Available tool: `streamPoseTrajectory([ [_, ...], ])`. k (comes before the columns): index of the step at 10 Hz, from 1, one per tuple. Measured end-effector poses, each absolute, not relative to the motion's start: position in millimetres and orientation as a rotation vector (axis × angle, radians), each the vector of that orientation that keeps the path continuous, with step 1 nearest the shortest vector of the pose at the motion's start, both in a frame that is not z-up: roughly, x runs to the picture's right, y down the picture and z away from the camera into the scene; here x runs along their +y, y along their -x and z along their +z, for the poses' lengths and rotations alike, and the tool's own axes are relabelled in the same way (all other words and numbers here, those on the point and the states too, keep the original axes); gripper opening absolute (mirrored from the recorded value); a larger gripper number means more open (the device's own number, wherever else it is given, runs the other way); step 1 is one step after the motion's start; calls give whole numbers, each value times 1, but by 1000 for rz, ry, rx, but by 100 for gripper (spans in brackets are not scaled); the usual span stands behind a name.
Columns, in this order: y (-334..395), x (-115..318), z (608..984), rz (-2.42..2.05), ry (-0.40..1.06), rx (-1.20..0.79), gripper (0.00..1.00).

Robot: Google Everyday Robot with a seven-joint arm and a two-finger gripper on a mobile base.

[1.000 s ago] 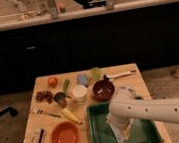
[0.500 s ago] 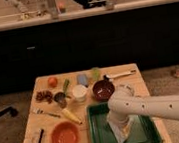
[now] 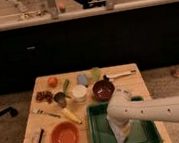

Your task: Place towel in table surface

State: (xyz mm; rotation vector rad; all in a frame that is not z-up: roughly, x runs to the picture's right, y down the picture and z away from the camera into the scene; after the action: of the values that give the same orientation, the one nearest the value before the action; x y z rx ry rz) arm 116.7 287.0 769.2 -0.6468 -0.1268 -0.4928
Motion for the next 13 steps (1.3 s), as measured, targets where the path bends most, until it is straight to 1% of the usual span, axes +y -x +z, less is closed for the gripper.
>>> streamPoseTrajectory([
  [2,-117,291,774,-518,653,-101,80],
  [7,-117,307,781,-608,727,-101,80],
  [10,-114,307,781,-617,737,-108,56],
  [11,-114,306,780,-616,736,-109,46],
  [12,-112,305,780,-615,732,-114,34],
  [13,-111,303,780,-615,730,-114,26],
])
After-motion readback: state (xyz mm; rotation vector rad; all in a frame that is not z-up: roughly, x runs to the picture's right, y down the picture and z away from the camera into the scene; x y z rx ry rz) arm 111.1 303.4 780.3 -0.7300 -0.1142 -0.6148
